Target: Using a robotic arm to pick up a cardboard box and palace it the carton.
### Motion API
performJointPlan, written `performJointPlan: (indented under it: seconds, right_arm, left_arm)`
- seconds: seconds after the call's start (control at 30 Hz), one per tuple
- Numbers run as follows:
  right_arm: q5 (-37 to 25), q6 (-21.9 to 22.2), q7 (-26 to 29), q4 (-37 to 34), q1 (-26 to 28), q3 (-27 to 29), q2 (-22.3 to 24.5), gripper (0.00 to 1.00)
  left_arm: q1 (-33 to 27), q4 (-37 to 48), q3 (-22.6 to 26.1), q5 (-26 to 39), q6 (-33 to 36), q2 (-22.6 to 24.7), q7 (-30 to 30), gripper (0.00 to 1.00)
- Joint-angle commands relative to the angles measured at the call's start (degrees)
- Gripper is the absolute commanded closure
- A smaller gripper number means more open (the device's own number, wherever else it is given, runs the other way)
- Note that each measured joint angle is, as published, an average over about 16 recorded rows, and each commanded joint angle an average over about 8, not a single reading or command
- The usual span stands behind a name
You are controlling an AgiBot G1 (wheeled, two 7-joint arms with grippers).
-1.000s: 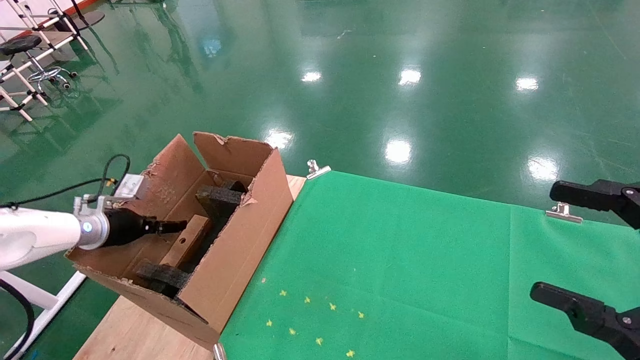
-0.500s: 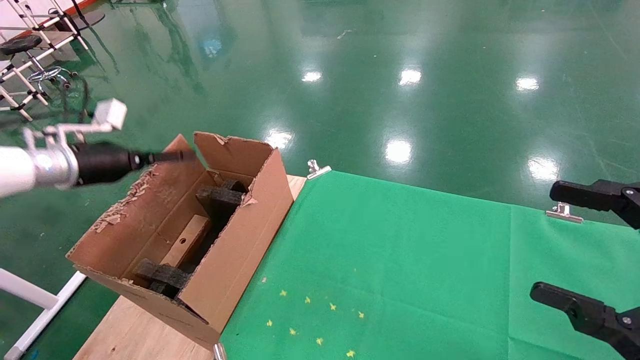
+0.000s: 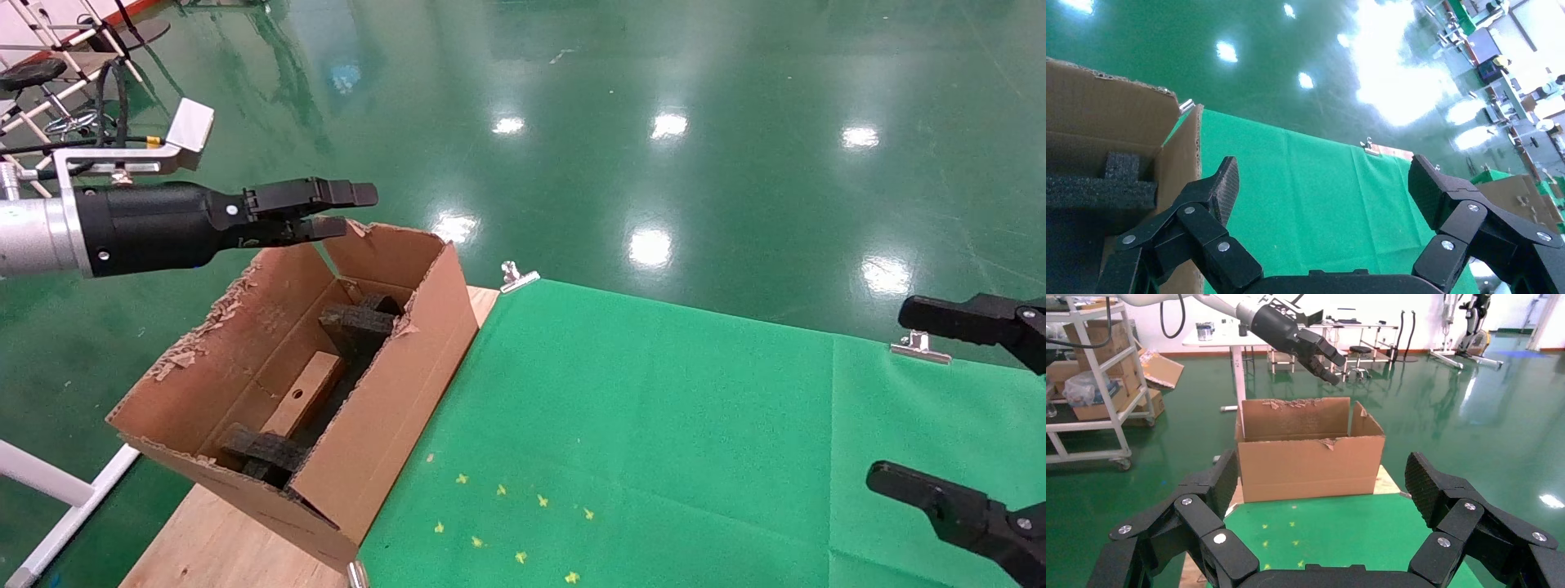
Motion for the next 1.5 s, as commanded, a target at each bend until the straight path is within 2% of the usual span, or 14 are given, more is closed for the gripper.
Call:
performJointPlan:
  seconds: [0.03, 0.3, 1.5]
  right_arm:
    - [0.00, 0.00, 0.00, -0.01, 0.00, 0.00, 0.01, 0.00]
    - [0.01, 0.00, 0.00, -0.01, 0.00, -0.01, 0.01, 0.00]
    - [0.01, 0.00, 0.00, -0.01, 0.00, -0.01, 0.01, 0.00]
  left_arm:
    - [-0.21, 0.06, -0.26, -0.53, 1.73, -0.02, -0.55, 0.00]
    - [2.69, -4.34, -0.75, -3.14, 0.98, -0.03, 2.03, 0.00]
    - [27.21, -42.97, -5.66, -27.10, -0.35, -0.39, 22.40, 0.00]
